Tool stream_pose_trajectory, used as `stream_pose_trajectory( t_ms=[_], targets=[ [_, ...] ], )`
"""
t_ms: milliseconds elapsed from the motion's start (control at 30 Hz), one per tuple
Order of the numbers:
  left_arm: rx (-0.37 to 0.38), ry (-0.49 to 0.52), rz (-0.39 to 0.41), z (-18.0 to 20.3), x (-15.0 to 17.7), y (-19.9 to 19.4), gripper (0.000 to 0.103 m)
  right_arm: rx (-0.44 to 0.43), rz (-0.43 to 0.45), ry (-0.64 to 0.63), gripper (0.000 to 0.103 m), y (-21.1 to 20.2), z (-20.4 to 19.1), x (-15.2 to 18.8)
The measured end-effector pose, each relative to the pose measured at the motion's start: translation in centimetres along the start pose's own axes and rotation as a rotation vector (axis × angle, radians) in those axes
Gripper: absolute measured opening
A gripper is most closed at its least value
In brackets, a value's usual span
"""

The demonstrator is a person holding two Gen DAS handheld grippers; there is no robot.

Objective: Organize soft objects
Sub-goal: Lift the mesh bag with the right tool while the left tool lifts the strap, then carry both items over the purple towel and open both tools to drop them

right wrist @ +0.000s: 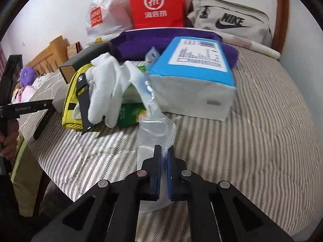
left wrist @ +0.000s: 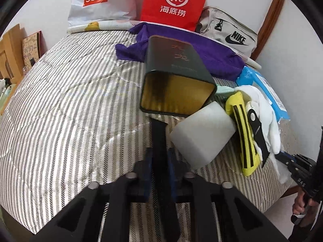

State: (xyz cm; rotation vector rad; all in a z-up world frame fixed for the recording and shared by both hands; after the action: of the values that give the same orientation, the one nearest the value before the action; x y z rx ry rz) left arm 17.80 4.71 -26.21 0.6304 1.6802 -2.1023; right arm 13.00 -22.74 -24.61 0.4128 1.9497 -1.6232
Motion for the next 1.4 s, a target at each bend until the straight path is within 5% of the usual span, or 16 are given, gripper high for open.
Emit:
stream_pose_trajectory(
  t_ms=[667,1400],
  targets=[
    [-0.017,0.007,0.042,-0.2,-1.4,-3.5,0.004,-0.036,0.106,0.035,0.003,-6.3,0.6,-3.3],
    [-0.033,0.027,0.121,1.1,-8.9,-6.1,0.004,-0.056,0.165,0.042,0.003,-6.1,2.0,-12.0]
  ],
)
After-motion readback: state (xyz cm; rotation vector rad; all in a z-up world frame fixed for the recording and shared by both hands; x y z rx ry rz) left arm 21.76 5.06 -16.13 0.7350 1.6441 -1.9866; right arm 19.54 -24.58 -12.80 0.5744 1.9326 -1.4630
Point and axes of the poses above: each gripper's, at about its wrist camera, not at the fingertips, and y roughly the way its jaws point, z to its right, x to its underside, the point moved 9 cm from there along y, roughly the way its jaws point, and after that the axes turned 2 degrees about y, right-handed, at the moved point
